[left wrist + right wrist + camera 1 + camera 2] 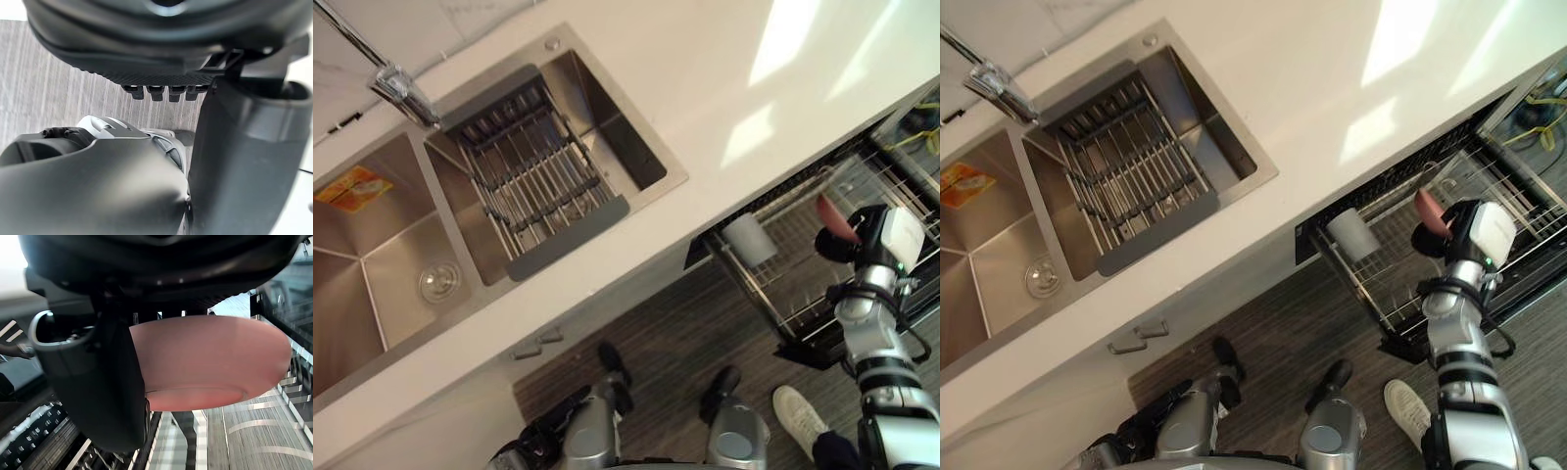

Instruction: Walk over to the sink, pick up the cup, carry it to the dishwasher, place the cup inside the dishwasher, then close the dishwasher door

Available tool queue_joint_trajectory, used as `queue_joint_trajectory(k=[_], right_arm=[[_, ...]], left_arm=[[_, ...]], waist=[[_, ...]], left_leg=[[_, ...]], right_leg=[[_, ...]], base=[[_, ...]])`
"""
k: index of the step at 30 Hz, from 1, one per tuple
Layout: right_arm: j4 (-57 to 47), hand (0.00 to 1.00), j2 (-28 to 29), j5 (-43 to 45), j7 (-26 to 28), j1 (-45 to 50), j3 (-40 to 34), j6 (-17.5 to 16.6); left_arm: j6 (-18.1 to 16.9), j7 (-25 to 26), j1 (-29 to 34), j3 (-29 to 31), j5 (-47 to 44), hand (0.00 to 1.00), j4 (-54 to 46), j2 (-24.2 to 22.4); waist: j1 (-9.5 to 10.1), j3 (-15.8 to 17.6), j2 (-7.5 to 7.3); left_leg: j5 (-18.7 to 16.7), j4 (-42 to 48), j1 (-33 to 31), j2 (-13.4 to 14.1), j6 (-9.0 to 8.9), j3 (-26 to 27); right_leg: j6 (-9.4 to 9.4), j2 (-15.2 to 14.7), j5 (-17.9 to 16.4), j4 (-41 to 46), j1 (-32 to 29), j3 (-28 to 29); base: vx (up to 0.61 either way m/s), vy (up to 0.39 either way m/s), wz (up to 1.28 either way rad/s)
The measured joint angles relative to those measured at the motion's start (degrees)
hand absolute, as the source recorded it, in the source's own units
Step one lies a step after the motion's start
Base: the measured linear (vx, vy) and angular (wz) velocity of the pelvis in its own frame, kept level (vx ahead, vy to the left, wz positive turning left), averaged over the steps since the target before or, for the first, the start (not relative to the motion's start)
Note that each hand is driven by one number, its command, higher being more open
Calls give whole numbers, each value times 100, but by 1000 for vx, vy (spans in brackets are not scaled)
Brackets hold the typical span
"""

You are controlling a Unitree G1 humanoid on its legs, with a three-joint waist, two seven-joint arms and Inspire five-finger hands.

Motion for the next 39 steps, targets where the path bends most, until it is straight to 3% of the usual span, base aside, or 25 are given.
queue_joint_trajectory(k=[2, 3, 11, 16, 22, 29, 35, 39], right_arm=[[37, 0, -27, 12, 43, -97, 205, 23], [38, 100, -2, 11, 105, -98, 396, 47], [142, 100, 230, 294, 21, -185, 469, 614], [119, 100, 474, 398, -284, -56, 299, 598], [-424, 100, 956, 916, -648, 776, -147, 428], [-2102, 100, 1506, 968, -892, 2037, -1200, 209], [-3630, 100, 1923, 976, -1000, 2955, -2072, 198], [-4052, 100, 2156, 1227, -995, 3214, -2311, 60]], left_arm=[[-8, -19, -126, -95, -7, 100, 13, -9], [-8, -19, -198, -132, -6, 100, 27, -16], [-137, -59, -291, -248, -186, 100, 150, 5], [-139, -57, -387, -303, -284, 100, 202, 37], [-126, -6, -434, -143, -193, 100, 180, 214], [89, 117, -317, 147, -26, 100, 194, 209], [146, 301, 41, 474, 45, 100, 271, 222], [170, 400, 104, 544, 109, 100, 410, 210]], waist=[[91, 74, 45], [134, 89, 64], [164, 131, 36], [162, 189, -53], [146, 293, -336], [-138, 158, -575], [-354, -303, -867], [-512, -455, -858]], left_leg=[[25, -29, -106, -71, 29, 9], [38, -32, -184, -100, 46, -18], [85, 43, -318, -146, 39, -292], [97, 105, -316, -86, 18, -327], [-22, 418, -213, 137, -80, -368], [-197, 504, 344, 362, -203, -62], [-349, 584, 731, 578, -282, 251], [-391, 671, 921, 686, -277, 445]], right_leg=[[9, -120, -69, 201, -206, 53], [10, -177, -115, 293, -305, 54], [-24, -291, -483, 647, -380, 19], [-24, -269, -592, 754, -372, 37], [-59, -86, -569, 698, -131, 63], [-74, 137, -581, 505, 278, 294], [-82, 408, -529, 173, 583, 494], [-88, 527, -482, -38, 788, 563]], base=[[32, 21, 5], [65, -1, 11], [17, -30, 14], [-20, -29, 2], [9, -38, -6], [-4, -22, -24], [36, -30, -27], [31, -18, -18]])
